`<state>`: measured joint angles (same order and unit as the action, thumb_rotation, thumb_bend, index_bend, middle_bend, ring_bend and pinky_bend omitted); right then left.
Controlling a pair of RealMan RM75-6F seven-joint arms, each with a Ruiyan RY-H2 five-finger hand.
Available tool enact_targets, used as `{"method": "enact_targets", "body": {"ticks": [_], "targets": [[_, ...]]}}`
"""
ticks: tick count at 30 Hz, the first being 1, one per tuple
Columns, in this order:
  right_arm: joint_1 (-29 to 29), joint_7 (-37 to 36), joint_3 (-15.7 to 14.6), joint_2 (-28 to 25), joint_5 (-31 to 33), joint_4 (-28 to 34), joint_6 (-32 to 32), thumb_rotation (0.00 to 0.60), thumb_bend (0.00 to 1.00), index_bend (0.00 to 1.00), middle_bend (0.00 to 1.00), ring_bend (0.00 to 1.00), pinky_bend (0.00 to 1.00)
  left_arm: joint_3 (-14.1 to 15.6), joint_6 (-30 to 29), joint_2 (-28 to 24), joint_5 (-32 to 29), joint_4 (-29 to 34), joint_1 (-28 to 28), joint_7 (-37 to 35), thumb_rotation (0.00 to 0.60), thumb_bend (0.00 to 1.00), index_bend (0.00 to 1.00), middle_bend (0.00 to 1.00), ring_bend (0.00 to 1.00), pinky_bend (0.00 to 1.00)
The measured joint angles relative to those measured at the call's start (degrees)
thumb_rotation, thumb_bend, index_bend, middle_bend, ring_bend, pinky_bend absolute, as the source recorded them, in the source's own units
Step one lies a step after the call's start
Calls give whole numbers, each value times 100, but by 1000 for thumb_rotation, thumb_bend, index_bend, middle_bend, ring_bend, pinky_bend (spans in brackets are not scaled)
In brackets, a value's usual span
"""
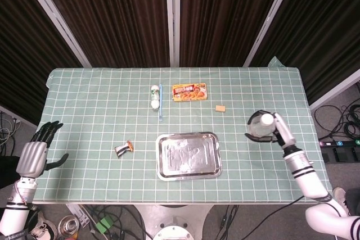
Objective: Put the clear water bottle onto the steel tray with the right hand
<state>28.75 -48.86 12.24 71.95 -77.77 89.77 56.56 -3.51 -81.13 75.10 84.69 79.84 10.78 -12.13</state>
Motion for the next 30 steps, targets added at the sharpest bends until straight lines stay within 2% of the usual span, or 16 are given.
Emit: {"method": "enact_targets", "body": {"ticks": [9, 13, 16, 18, 22, 26, 28, 30], "targets": [[1172, 254, 226, 1650, 27, -546, -926, 600, 125, 748, 573, 360, 417, -30, -12, -25, -39, -18, -21, -27, 600, 271, 164, 180, 87, 188], [1397, 267, 239, 1982, 75, -785, -1212, 600, 102, 731, 560, 354, 413, -63, 2, 6, -64, -108, -5, -82, 600, 271, 164, 180, 87, 189], [1447, 91, 184, 2057, 40, -871, -1342, 600, 56, 683, 522, 340, 384, -57, 23, 42, -78, -200, -10, -141, 600, 272, 164, 180, 87, 189], [1490, -139, 121, 2069, -66, -957, -1445, 600, 10, 607, 474, 285, 338, -45, 25, 62, -80, -257, -23, -180, 600, 272, 163, 180, 87, 188], [1577, -543, -63, 2049, -459, -1173, -1540, 600, 0, 372, 362, 146, 236, -49, 2, 68, -78, -308, -40, -235, 600, 271, 164, 180, 87, 189], [1636, -741, -277, 1941, -775, -1313, -1528, 600, 0, 217, 280, 57, 164, -62, -27, 67, -53, -308, -37, -246, 600, 272, 164, 180, 87, 189], [1656, -813, -365, 1816, -866, -1300, -1528, 600, 0, 91, 196, 11, 106, -58, -28, 68, -42, -295, -36, -240, 600, 272, 164, 180, 87, 189], [1672, -875, -439, 1644, -940, -1235, -1531, 600, 0, 11, 131, 0, 64, -50, -31, 68, -30, -279, -38, -230, 600, 271, 164, 180, 87, 189]]}}
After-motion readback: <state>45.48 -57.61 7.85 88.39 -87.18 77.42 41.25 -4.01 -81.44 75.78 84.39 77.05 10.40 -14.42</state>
